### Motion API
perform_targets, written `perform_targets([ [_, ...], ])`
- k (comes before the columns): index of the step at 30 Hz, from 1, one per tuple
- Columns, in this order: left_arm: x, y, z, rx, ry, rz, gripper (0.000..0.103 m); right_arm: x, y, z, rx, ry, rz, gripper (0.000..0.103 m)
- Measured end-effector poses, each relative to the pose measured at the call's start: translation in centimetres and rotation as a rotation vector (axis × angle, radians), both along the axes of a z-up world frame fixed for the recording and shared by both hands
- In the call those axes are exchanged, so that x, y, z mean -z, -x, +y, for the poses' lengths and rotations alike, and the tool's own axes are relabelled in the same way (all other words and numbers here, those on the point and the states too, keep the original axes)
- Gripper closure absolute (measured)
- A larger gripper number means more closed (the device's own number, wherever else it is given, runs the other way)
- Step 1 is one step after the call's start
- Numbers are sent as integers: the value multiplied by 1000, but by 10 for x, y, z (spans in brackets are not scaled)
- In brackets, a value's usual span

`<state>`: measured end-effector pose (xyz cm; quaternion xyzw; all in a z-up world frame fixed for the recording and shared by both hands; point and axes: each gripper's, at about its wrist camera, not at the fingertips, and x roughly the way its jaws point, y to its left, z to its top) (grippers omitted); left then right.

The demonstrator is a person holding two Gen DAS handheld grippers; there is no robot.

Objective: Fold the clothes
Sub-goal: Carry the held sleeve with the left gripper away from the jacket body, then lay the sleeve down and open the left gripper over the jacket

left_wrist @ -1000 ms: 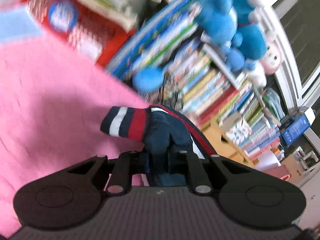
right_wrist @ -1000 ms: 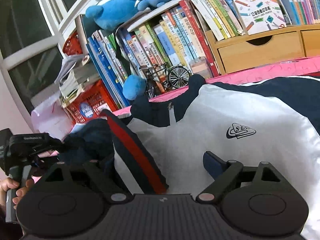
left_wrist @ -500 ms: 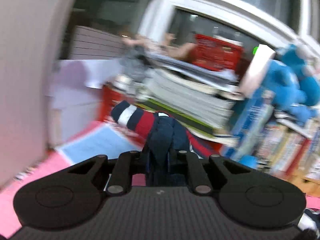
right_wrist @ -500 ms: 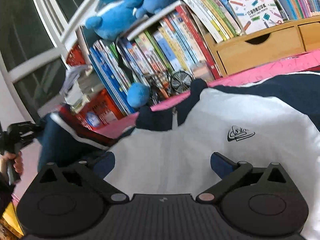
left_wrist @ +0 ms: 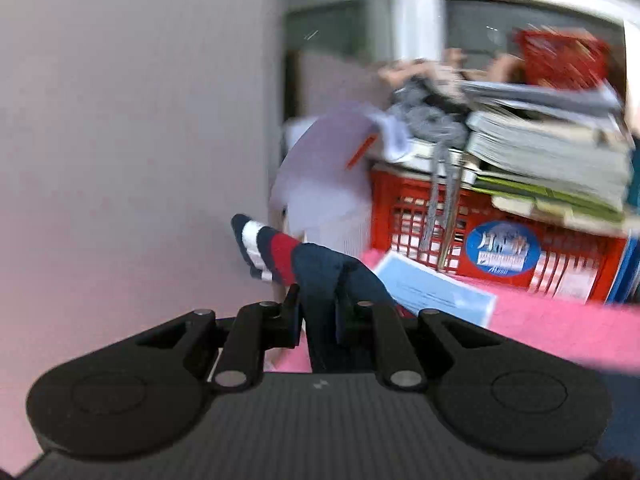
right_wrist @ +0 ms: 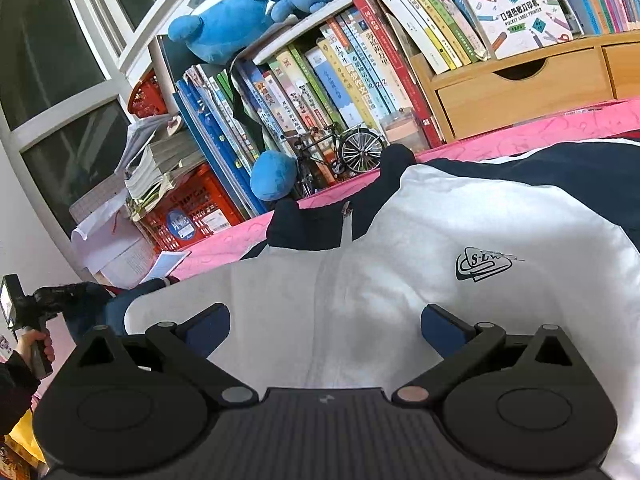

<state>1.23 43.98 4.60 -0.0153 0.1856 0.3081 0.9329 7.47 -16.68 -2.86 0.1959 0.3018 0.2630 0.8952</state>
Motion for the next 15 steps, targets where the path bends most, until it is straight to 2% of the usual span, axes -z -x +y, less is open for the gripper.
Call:
perform_targets([
  [1,1,-3,-4,4,-25,24,87,0,0,0,0,0,2,0],
  [3,10,-13,-1,-8,6,116,84,0,-1,1,-1,3,5,0],
  [7,39,-27,11,-46,122,263,79,0,-1,2,-3,6,7,0],
  [10,58,-35,20,-89,187,342,59,1,-1,2,-4,8,9,0],
  [12,59,-37,23,-139,180,362,34,1,-1,2,-4,9,10,0],
  [14,55,-38,25,-149,181,366,34,1,-1,2,-6,10,10,0],
  [15,50,-35,25,-139,175,336,34,1,-1,2,-6,11,10,0],
])
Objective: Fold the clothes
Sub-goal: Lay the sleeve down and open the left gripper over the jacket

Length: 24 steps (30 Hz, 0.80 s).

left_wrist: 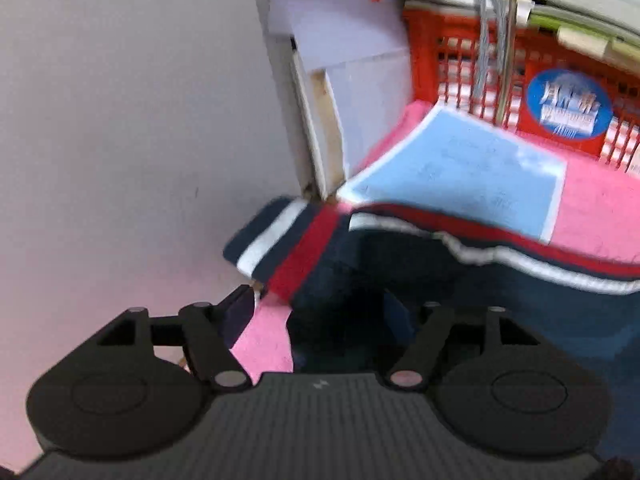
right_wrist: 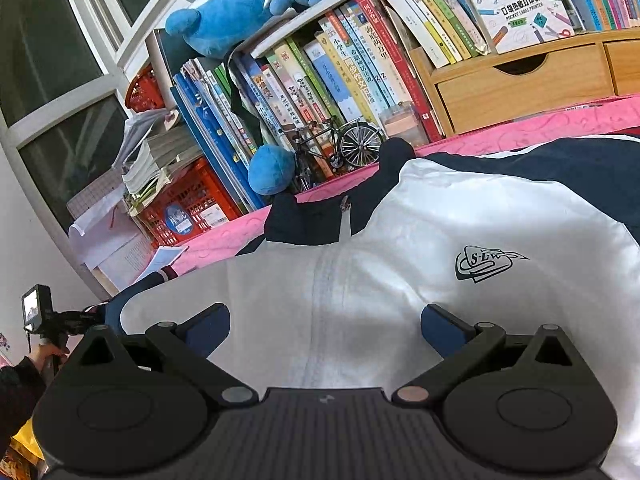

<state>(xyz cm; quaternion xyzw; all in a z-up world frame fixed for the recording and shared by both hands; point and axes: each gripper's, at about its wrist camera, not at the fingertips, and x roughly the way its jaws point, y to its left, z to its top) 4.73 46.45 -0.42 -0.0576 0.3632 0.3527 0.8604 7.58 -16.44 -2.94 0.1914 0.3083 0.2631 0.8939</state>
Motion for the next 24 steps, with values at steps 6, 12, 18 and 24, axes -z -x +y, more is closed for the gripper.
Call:
perform_targets([
  [6,-31,27,-22,11,0,-176,34,0,-1,-1,-3,-3,4,0],
  [12,-52,37,-126,327,57,-251,31,0,0,-1,0,-9,2,0],
  [18,-44,51,-257,706,243,-286,27,-17,11,-35,125,-42,23,0],
  [24,-26,53,-358,946,274,-202,19,-63,42,-145,450,53,-61,0],
])
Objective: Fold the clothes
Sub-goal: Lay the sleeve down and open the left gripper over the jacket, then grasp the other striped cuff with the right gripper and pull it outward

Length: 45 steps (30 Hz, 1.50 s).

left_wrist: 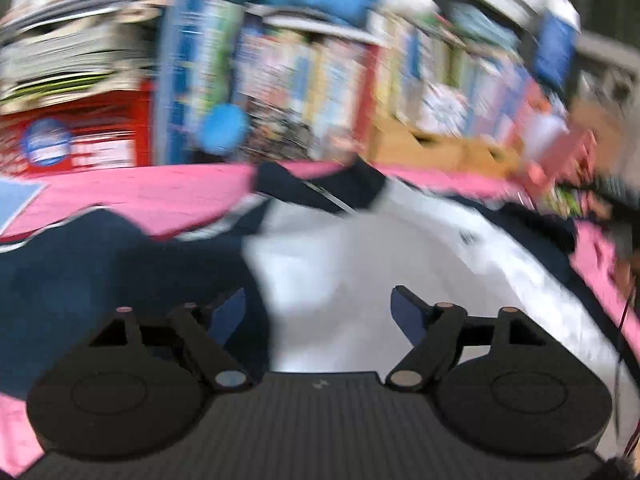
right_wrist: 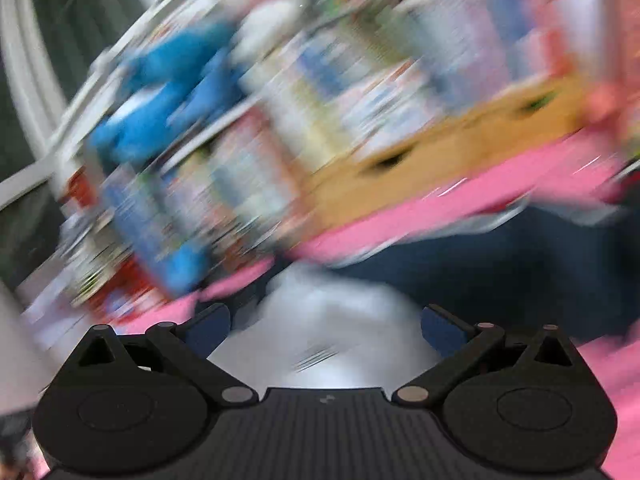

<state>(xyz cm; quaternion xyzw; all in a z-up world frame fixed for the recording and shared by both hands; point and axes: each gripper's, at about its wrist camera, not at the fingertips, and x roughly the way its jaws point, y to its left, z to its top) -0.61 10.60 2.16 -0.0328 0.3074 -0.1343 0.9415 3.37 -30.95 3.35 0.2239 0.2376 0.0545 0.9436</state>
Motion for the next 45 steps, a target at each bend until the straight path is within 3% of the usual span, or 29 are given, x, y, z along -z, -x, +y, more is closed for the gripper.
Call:
perform_targets([
  [4,23,-15,-18,-11,-43,62,18,5,-6,-94,336,104,104,0],
  [6,35,-23,-22,-31,-56,97,18,19,-23,-128,420,159,214,0],
  [9,42,-22,-23,-39,-87,85,13,36,-52,-137,421,245,299,0],
  [13,52,-19,-37,-24,-167,55,3,55,-92,-116,367,436,363,0],
  [16,51,-21,-33,-27,-149,59,2,67,-106,-121,391,451,414,14],
  [18,52,-19,-35,-27,-156,57,2,61,-104,-131,429,447,415,60],
  [21,52,-19,-35,-24,-153,57,1,42,-89,-148,482,493,382,84],
  [27,51,-20,-34,-19,-151,60,1,-2,-43,-207,637,495,278,88],
  [31,50,-20,-34,-17,-150,62,0,-4,-26,-254,720,457,296,88],
  [38,50,-20,-35,-17,-152,64,0,46,-30,-304,695,396,416,84],
  [45,49,-19,-35,-15,-150,63,0,65,-46,-304,706,474,455,82],
])
